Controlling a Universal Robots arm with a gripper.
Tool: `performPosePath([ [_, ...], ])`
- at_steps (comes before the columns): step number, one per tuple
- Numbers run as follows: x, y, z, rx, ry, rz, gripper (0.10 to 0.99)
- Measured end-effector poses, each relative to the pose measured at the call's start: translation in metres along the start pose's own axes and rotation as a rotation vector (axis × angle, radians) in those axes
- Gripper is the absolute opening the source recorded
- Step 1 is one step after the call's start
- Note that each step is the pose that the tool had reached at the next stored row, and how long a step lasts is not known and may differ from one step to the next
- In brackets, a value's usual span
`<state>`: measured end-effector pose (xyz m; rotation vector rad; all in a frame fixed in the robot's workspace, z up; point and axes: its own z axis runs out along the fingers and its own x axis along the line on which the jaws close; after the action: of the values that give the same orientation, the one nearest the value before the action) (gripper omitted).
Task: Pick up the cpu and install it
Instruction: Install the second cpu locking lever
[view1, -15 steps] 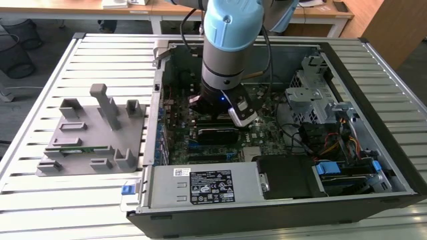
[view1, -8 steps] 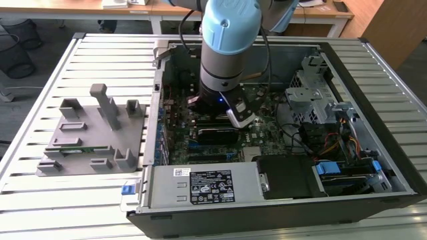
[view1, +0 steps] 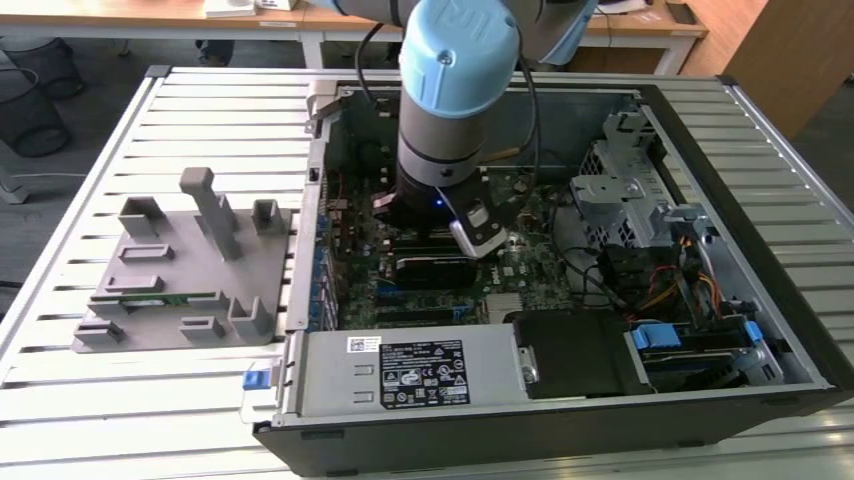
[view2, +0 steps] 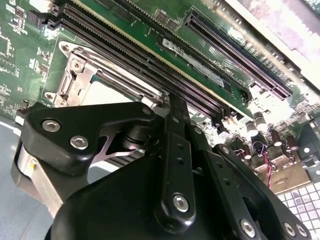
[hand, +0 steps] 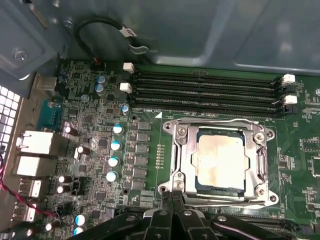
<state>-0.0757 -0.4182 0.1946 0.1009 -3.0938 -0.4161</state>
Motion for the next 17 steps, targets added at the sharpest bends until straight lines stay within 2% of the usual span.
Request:
performPosePath([
  [9, 0.0006, -0.0006, 0.0025, -0.019, -0.0012, 0.0, 0.106],
  [17, 0.0039, -0.0009, 0.0044, -0.028, -0.0017, -0.001, 0.106],
])
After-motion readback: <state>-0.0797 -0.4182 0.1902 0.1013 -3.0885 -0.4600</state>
